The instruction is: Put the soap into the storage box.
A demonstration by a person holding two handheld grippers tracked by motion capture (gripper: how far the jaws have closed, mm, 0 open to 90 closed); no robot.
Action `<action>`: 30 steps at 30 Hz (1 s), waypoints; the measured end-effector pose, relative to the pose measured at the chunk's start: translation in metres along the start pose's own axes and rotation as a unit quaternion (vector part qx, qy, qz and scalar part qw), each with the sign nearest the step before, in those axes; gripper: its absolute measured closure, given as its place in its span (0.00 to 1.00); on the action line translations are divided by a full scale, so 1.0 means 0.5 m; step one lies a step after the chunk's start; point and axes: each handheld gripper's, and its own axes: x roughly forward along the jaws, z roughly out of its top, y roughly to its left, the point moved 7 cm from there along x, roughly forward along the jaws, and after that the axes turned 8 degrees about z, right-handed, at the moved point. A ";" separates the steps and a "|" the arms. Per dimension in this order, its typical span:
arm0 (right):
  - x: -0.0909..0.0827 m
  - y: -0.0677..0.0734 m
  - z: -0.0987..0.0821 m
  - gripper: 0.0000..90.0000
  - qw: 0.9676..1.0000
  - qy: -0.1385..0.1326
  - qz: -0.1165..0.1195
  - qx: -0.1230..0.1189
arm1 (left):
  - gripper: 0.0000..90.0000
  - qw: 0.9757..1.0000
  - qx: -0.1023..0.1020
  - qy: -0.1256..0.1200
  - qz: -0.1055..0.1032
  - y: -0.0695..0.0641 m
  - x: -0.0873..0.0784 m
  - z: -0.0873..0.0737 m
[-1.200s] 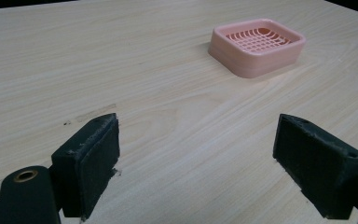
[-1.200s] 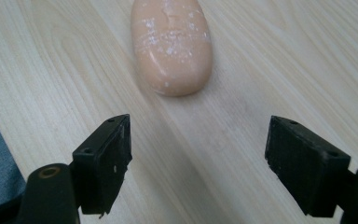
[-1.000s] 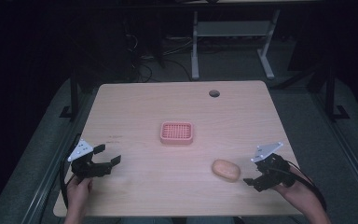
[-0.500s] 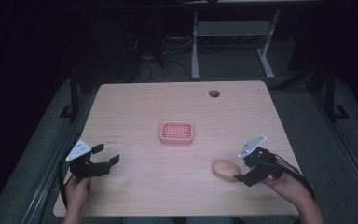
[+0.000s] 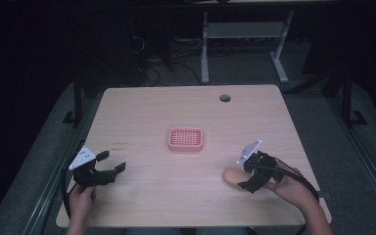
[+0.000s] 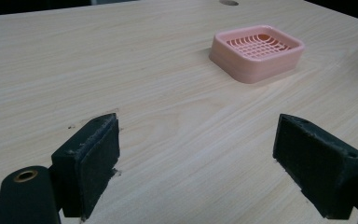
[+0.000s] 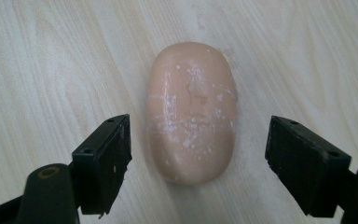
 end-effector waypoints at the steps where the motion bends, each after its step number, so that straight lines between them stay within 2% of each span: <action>1: 0.004 0.000 0.003 0.24 1.000 0.001 0.002 -0.003 | 0.16 1.000 -0.001 -0.001 0.000 0.000 0.000 0.000; 17: 0.056 -0.010 0.017 0.25 0.998 0.053 0.025 -0.001 | 0.16 1.000 0.001 -0.001 -0.002 -0.001 -0.002 0.002; 30: 0.075 -0.014 0.016 0.26 0.997 0.074 0.033 0.001 | 0.16 1.000 -0.003 -0.004 -0.002 -0.002 -0.001 0.003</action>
